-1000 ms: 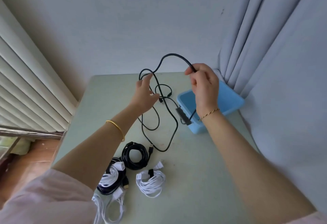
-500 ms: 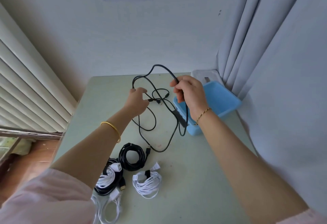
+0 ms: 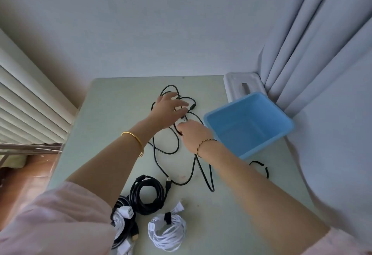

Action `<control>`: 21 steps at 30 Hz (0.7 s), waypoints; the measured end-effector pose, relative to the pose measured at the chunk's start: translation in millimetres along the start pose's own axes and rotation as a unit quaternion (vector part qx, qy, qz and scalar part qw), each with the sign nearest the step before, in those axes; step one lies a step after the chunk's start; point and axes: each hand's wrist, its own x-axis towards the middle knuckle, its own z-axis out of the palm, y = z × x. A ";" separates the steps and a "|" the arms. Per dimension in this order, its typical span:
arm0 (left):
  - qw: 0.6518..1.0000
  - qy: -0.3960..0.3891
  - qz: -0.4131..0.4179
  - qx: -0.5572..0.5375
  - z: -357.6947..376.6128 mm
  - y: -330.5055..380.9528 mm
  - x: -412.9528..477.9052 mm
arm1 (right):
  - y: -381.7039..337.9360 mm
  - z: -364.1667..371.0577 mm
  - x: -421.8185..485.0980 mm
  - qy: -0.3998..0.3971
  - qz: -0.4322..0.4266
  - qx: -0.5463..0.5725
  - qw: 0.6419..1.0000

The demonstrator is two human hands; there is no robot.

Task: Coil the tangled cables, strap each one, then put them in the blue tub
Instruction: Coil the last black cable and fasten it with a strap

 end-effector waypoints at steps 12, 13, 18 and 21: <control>0.965 -0.085 -0.239 -0.072 9.4 -91.4 11.6 | 19.3 16.4 106.6 -0.014 0.148 0.043 0.988; 0.957 -0.075 -0.255 -0.117 8.7 -96.7 11.1 | 22.9 21.5 113.0 -0.039 0.169 0.027 0.984; 0.929 -0.068 -0.286 -0.224 6.4 -111.5 8.4 | 41.9 41.6 126.7 -0.141 0.209 -0.106 0.962; 0.924 -0.063 -0.288 -0.244 6.7 -113.2 7.5 | 43.5 42.7 132.5 -0.138 0.240 -0.073 0.958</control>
